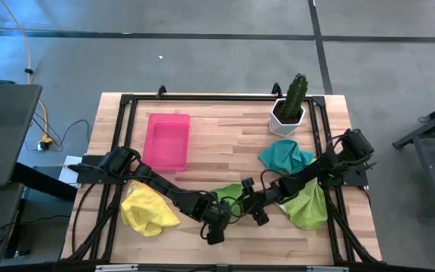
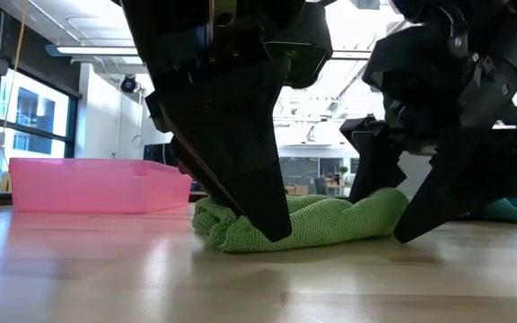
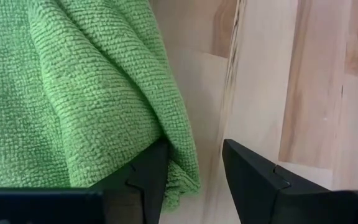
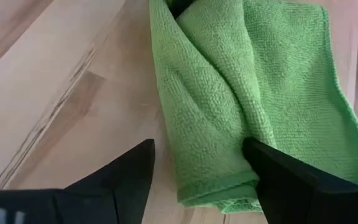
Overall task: Roll microfiber towels into tight, uniform cylinder then place into a basket
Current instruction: Roll the green microfiber cloth
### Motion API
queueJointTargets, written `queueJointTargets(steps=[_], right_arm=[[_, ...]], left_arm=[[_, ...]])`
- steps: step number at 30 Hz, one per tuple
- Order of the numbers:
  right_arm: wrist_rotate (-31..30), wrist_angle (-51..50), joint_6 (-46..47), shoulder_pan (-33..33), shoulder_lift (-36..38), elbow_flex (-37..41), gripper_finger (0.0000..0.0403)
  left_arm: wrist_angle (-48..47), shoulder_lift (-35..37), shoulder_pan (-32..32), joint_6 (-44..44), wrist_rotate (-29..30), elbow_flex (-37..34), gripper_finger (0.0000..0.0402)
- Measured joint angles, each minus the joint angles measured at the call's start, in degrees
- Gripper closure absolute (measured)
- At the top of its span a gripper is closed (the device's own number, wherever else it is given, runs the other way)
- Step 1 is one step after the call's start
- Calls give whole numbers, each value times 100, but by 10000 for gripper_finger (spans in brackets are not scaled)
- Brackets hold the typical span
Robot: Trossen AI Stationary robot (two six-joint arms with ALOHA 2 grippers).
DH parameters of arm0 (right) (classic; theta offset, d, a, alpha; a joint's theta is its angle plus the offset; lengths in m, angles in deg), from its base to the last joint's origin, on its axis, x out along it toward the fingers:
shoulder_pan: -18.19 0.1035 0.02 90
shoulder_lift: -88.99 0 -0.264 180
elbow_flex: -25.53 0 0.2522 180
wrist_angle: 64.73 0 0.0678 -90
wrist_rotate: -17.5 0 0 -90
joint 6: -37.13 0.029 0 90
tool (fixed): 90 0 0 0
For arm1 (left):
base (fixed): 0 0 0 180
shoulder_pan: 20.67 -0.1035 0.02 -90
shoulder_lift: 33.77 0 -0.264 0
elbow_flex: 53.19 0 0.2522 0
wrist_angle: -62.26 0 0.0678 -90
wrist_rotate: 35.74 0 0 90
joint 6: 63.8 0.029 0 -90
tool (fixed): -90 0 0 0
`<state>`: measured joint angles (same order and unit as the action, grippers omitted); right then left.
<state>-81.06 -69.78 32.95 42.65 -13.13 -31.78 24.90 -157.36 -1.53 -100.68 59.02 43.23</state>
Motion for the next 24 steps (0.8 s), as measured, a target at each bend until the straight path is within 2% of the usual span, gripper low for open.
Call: queueJointTargets(steps=[3, 6, 8, 15, 16, 20, 24], right_arm=[[0, -29, 121, -8, -49, -7, 168], [0, -54, 169, -8, -54, -9, 196], [-22, -82, 189, -8, -57, -9, 228], [-55, -194, 706, -19, -60, -7, 375], [-35, -210, 726, -19, -60, -7, 386], [224, -214, 953, -29, -60, -2, 375], [935, -199, 1196, -166, -60, 2, 379]], left_arm=[[2, 0, 0, 0, 2, 0, 254], [1, 41, 0, 5, 4, 1, 254], [9, 96, 0, 79, 8, 0, 254], [-123, 329, 0, 386, 192, -24, 254], [-120, 336, 0, 393, 197, -24, 254], [-111, 337, 10, 409, 179, -22, 254], [-119, 352, 34, 369, 193, -17, 254]])
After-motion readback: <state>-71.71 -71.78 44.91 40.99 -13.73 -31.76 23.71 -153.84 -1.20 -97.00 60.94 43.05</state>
